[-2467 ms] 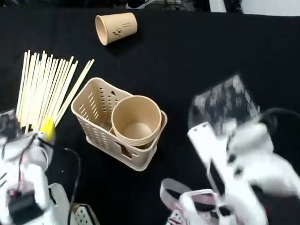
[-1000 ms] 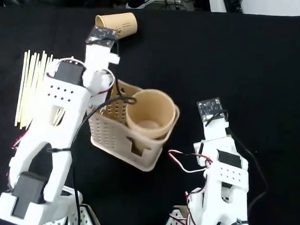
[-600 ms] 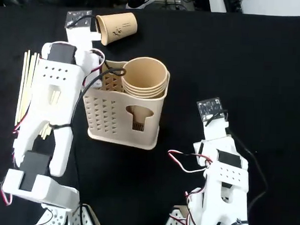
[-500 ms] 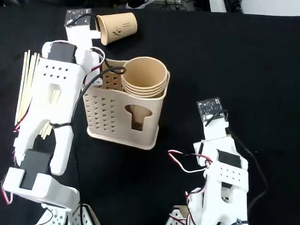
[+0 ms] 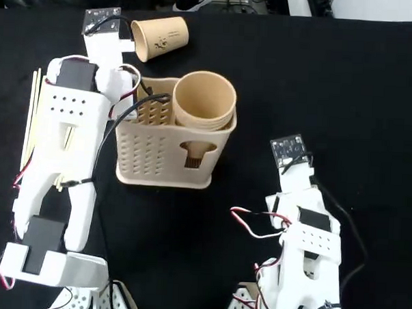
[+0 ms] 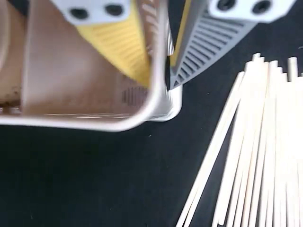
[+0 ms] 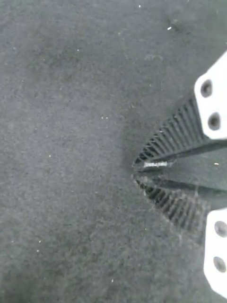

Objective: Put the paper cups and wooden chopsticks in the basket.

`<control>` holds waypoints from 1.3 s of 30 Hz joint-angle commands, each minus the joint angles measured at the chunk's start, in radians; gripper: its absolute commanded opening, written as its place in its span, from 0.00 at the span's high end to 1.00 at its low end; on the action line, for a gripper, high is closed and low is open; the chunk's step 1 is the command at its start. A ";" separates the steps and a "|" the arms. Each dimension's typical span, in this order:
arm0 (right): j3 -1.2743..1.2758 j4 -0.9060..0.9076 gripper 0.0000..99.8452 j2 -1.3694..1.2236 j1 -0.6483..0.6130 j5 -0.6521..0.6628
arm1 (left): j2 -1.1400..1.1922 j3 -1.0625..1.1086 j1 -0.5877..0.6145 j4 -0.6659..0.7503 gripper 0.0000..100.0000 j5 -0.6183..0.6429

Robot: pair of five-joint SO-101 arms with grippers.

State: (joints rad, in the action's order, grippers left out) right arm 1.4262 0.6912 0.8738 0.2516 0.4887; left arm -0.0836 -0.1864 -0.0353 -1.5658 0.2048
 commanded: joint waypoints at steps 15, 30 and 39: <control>-0.002 -0.017 0.99 0.012 -0.009 0.003 | -0.063 -0.298 0.074 -0.193 0.69 -0.135; -0.002 -0.017 0.99 0.012 -0.009 0.005 | -0.107 -0.389 0.498 -0.120 0.69 -0.330; -0.002 -0.018 0.99 0.012 -0.009 0.006 | 0.397 -0.297 0.553 0.104 0.69 -0.525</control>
State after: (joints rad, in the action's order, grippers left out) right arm 1.4262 0.6912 0.8738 0.2516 0.4887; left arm 0.1297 -0.4672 0.5155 -1.5275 -0.2478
